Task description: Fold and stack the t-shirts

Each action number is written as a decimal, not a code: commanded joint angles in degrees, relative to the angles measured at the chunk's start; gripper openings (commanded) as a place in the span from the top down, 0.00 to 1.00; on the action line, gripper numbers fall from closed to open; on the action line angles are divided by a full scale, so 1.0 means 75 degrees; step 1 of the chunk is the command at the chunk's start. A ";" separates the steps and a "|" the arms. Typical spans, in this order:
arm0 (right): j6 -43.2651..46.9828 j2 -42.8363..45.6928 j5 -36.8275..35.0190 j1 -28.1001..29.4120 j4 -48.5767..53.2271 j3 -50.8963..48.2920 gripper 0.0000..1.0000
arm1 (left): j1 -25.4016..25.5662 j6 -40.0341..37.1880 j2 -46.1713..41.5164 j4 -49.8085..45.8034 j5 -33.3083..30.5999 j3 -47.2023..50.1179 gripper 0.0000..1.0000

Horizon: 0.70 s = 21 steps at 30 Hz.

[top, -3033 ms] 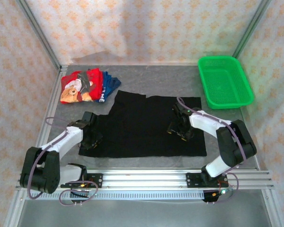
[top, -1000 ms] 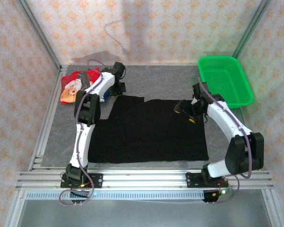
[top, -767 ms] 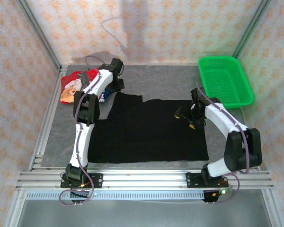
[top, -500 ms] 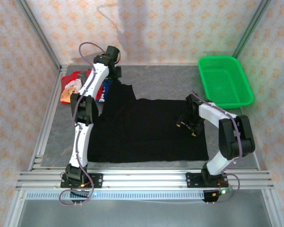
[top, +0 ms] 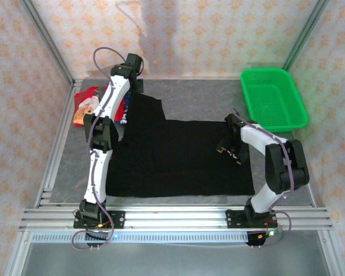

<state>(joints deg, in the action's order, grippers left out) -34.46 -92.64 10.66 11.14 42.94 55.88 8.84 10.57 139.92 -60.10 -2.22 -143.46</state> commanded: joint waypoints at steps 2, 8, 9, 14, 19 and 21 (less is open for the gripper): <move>0.0352 0.0561 -0.0095 -0.0274 0.0098 0.0949 0.13 | -0.0066 -0.0076 -0.0932 0.0430 -0.0102 -0.0160 1.00; 0.0840 -0.0346 -0.0454 -0.0914 0.0565 0.2625 0.13 | -0.0116 -0.0044 -0.1039 0.0385 -0.0126 -0.0043 1.00; 0.0875 -0.0601 -0.0492 -0.1010 0.0579 0.2903 0.13 | -0.0124 -0.0038 -0.1125 0.0437 -0.0129 0.0027 1.00; 0.1000 -0.1932 -0.0965 -0.1168 0.0884 0.4149 0.16 | -0.0169 -0.0018 -0.1559 0.0666 -0.0132 0.0418 1.00; 0.1049 -0.2895 -0.1115 -0.1179 0.0761 0.5017 0.20 | -0.0262 -0.0047 -0.1821 0.0578 -0.0163 0.0768 1.00; 0.1123 -0.3277 -0.1239 -0.1180 0.0900 0.5430 0.22 | -0.0269 -0.0084 -0.1933 0.0648 -0.0201 0.1029 1.00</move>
<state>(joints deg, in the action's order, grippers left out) -27.20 -115.09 5.23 2.24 47.27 92.18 7.53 10.57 129.16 -57.19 -2.13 -137.60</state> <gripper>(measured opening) 0.788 0.039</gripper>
